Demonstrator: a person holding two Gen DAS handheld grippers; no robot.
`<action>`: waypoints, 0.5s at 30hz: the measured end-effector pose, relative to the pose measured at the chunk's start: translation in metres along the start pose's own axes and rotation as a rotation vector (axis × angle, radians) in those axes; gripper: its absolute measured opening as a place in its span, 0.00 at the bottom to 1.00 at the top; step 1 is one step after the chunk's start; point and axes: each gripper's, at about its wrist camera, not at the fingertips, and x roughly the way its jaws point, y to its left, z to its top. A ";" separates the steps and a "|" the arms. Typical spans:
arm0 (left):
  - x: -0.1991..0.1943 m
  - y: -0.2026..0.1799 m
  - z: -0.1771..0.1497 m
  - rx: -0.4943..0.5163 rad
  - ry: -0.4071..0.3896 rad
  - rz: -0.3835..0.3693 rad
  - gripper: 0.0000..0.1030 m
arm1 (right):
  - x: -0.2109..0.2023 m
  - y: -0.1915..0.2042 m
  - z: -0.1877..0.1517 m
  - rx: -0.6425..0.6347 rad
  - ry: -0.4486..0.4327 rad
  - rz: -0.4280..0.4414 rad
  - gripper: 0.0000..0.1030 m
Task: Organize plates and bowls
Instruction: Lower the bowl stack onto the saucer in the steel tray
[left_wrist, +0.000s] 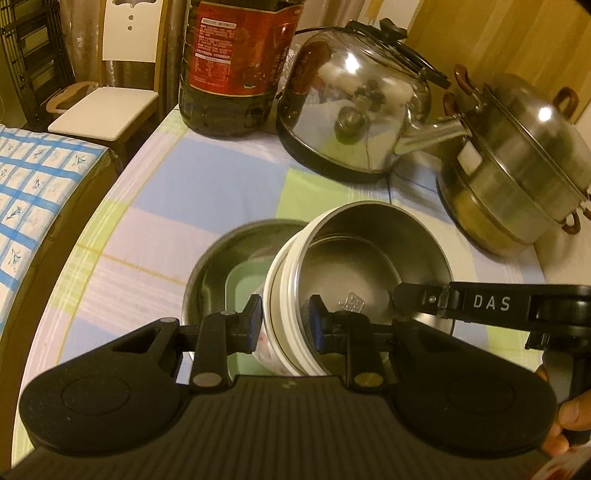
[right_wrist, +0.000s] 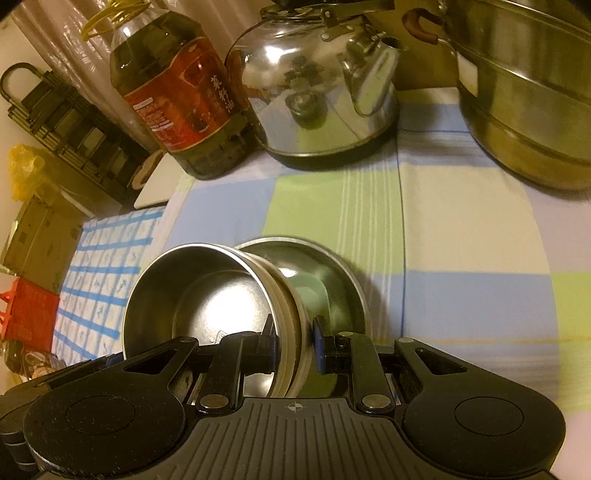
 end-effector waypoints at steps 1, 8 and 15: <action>0.003 0.001 0.003 -0.003 0.001 0.000 0.22 | 0.003 0.001 0.004 0.001 0.001 -0.001 0.19; 0.017 0.008 0.010 -0.014 0.026 0.007 0.22 | 0.021 0.001 0.014 0.013 0.029 -0.007 0.19; 0.028 0.015 0.005 -0.029 0.065 0.011 0.22 | 0.034 -0.003 0.009 0.029 0.072 -0.014 0.19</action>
